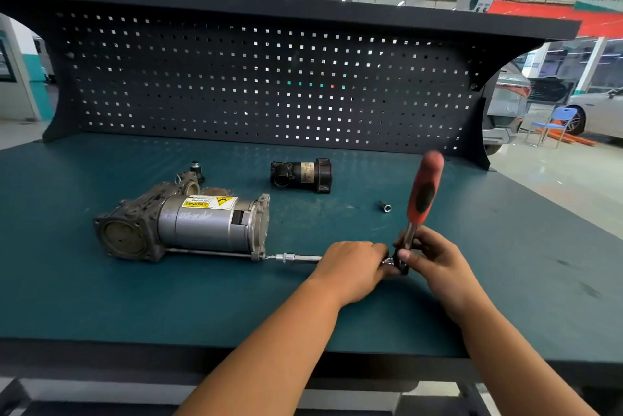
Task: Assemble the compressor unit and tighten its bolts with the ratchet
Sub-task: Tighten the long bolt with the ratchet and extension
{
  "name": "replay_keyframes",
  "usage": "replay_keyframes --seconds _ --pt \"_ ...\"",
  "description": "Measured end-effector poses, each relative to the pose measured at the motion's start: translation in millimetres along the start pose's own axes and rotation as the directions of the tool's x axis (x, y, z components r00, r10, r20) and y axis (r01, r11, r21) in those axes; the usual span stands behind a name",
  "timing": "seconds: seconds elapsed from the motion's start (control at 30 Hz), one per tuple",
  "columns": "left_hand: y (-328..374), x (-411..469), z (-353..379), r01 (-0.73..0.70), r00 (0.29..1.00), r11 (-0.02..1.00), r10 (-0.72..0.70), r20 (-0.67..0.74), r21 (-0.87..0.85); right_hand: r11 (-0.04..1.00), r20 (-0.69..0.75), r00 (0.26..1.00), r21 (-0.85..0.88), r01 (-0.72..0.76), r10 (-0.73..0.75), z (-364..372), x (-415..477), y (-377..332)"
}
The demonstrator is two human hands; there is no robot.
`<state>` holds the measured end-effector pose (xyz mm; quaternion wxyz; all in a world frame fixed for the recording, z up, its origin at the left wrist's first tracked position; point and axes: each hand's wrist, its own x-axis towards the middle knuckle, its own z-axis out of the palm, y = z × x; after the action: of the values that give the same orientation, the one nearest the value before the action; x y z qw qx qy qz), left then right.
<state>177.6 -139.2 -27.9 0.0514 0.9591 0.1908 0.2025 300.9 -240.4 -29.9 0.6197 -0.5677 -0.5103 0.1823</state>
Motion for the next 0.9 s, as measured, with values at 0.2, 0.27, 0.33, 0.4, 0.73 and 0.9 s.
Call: replay_keyframes --seconds 0.2,0.27,0.33,0.4,0.73,0.9 --pt "-3.6 -3.5 -2.9 0.001 0.998 0.999 0.002 0.063 -0.043 0.965 -0.169 0.976 -0.199 -0.168 0.135 9.7 9.8 0.8" --pt "-2.2 -3.3 -3.8 -0.013 0.999 0.999 0.015 0.041 -0.046 0.936 -0.171 0.957 -0.226 -0.271 0.235 9.2 13.4 2.5" --pt "-4.2 -2.8 -5.1 0.005 1.000 0.999 -0.006 -0.030 -0.049 0.950 -0.138 0.953 -0.127 -0.287 0.269 7.8 11.4 2.4" --pt "-9.9 -2.9 -7.2 0.039 0.997 0.998 -0.043 -0.067 -0.053 0.970 -0.091 0.972 -0.093 -0.223 0.215 5.4 8.0 1.1" --pt "-9.7 -4.7 -4.0 0.018 0.999 1.000 -0.018 -0.037 -0.016 0.897 -0.025 0.913 -0.177 -0.405 0.407 10.9 17.5 -2.2" --pt "-5.8 -6.2 -4.5 -0.038 0.998 0.998 0.035 -0.053 -0.058 0.905 -0.051 0.911 -0.106 -0.412 0.409 6.5 15.8 0.0"
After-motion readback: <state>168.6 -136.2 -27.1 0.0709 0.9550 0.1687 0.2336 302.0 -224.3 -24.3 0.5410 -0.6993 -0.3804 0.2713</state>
